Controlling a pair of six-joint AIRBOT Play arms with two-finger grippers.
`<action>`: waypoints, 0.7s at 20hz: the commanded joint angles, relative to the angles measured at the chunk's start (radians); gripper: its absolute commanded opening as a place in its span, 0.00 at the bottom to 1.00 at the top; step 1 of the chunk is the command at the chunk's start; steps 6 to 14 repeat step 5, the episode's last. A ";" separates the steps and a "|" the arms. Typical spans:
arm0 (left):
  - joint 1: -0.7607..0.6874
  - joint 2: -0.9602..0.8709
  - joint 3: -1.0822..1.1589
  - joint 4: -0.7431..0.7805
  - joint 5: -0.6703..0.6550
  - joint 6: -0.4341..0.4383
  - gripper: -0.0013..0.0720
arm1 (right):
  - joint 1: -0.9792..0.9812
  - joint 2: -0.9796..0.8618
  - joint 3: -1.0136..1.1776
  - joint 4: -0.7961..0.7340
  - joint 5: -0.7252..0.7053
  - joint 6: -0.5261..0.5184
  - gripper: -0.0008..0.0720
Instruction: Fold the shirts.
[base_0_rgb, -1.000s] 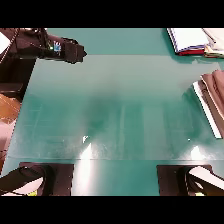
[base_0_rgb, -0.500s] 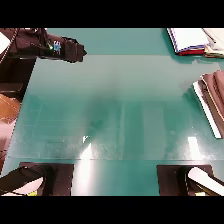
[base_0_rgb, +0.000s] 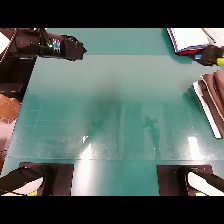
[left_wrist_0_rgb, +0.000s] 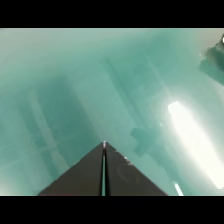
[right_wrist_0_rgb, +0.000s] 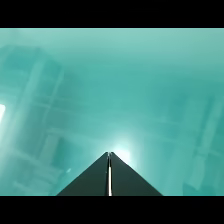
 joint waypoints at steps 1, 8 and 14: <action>0.001 0.000 0.000 0.000 0.019 0.000 0.05 | 0.075 0.000 0.001 0.007 -0.018 -0.002 0.03; 0.001 0.000 0.000 0.000 0.048 0.000 0.05 | 0.072 0.000 0.001 0.006 -0.017 -0.002 0.03; 0.001 0.000 0.000 0.000 0.048 0.000 0.05 | 0.072 0.000 0.001 0.006 -0.017 -0.002 0.03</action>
